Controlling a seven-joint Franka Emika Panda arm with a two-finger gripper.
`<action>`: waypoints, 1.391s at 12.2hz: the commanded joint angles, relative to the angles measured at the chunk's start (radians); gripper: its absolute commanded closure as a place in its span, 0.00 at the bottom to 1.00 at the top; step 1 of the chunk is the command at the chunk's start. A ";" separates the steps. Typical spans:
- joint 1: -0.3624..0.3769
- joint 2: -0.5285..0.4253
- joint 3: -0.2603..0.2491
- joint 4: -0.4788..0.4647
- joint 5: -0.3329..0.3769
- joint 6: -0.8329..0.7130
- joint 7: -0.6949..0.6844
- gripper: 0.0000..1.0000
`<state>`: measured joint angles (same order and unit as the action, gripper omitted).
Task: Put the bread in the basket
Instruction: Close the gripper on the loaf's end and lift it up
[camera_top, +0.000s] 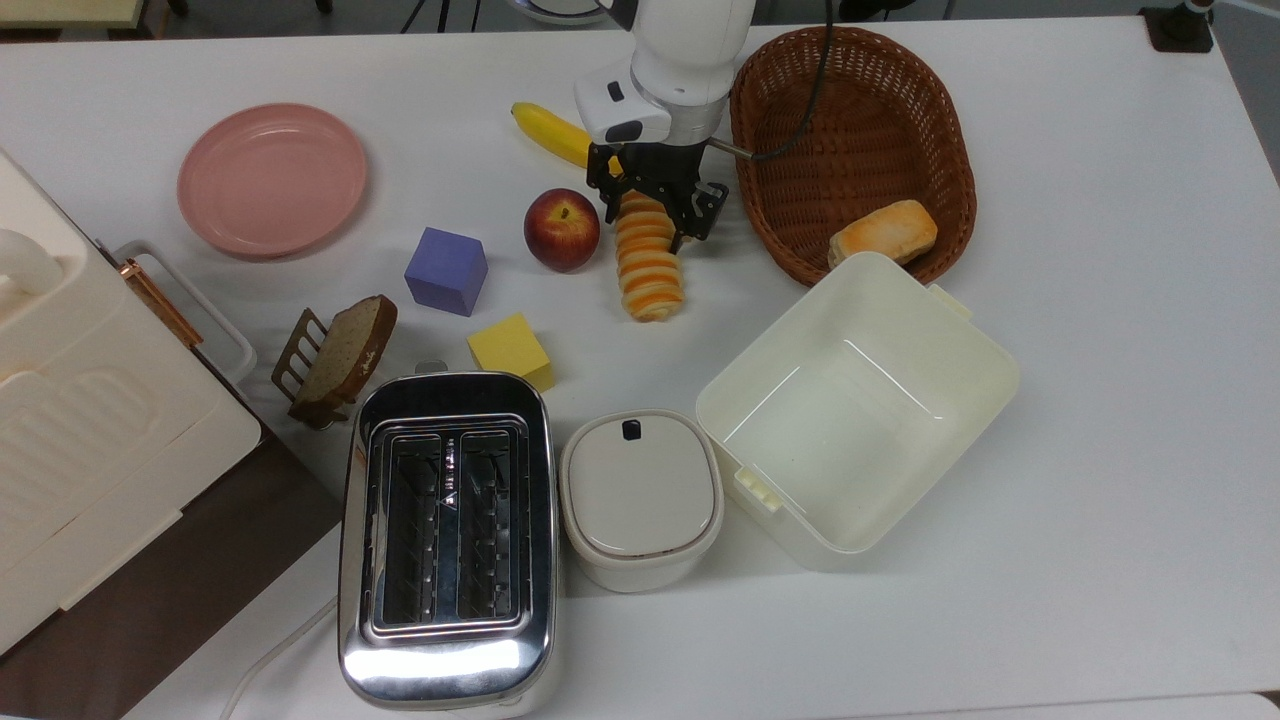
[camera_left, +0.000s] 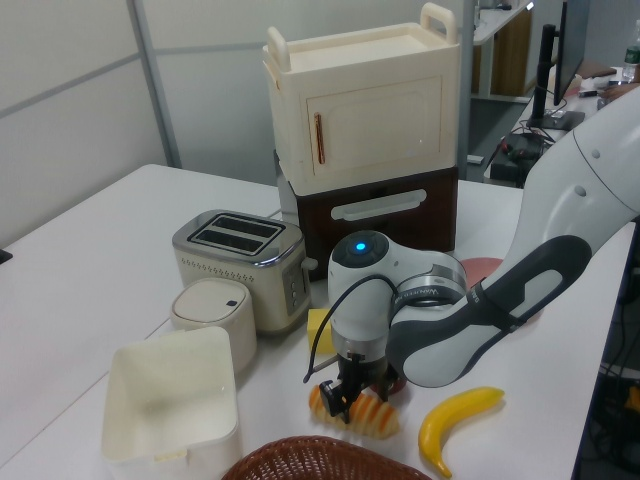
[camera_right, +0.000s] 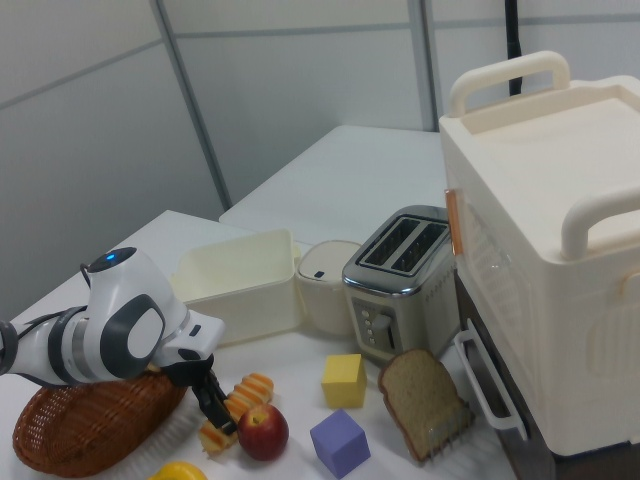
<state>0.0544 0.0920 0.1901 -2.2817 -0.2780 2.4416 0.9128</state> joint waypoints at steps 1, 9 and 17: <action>0.001 0.009 -0.004 0.004 -0.030 0.010 0.021 0.65; 0.011 -0.059 -0.003 0.021 -0.047 -0.022 0.050 0.77; 0.108 -0.172 0.038 0.182 -0.015 -0.399 0.041 0.77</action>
<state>0.1020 -0.0161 0.2233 -2.1167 -0.2996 2.1653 0.9314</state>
